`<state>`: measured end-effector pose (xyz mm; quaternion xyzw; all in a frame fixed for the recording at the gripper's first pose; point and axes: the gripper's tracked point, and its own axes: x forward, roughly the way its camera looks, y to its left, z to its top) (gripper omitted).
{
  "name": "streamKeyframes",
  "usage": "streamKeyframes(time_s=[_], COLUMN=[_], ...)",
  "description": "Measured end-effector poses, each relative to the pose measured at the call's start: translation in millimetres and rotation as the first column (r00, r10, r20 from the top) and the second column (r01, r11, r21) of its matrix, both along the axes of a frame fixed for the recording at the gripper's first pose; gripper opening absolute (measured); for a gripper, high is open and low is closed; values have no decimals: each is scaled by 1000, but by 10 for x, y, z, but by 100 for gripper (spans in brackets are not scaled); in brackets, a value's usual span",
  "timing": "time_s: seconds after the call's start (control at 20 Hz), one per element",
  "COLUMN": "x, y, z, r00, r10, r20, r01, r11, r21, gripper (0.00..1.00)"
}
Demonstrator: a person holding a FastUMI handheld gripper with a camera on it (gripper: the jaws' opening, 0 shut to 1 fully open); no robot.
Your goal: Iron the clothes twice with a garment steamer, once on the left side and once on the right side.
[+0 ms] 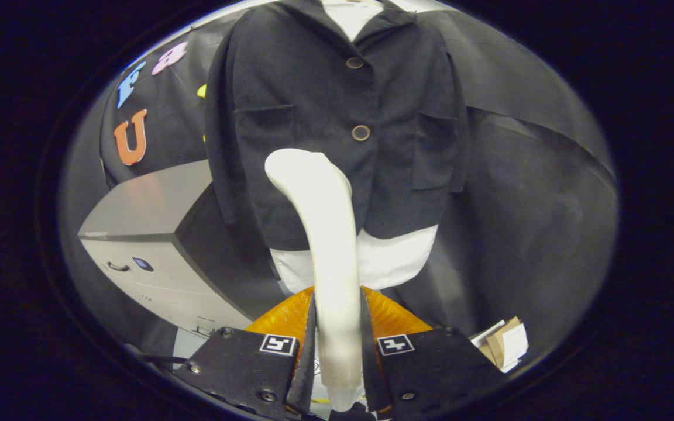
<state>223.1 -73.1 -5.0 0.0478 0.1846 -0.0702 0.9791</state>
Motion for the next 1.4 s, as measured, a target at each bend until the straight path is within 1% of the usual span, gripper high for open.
streamKeyframes(time_s=[0.15,0.3,0.45,0.65,0.8,1.1,1.25,1.4], x=[-173,-318,-375,-402,-376,-161,-29,86], y=[-312,-659,-993,-1292,-1391,-1423,-1443,-1411], z=[258,621,1054,1711,2199,3035,3206,3223], r00=[998,992,978,951,931,895,890,892], r10=[-34,-74,-117,-150,-150,-145,-164,-171], r20=[48,103,172,271,333,422,425,419], r01=[32,67,102,121,110,85,110,126], r11=[999,995,990,985,985,984,983,983], r21=[40,72,95,122,135,159,150,133], gripper=[38,37,37,37,37,37,38,38])
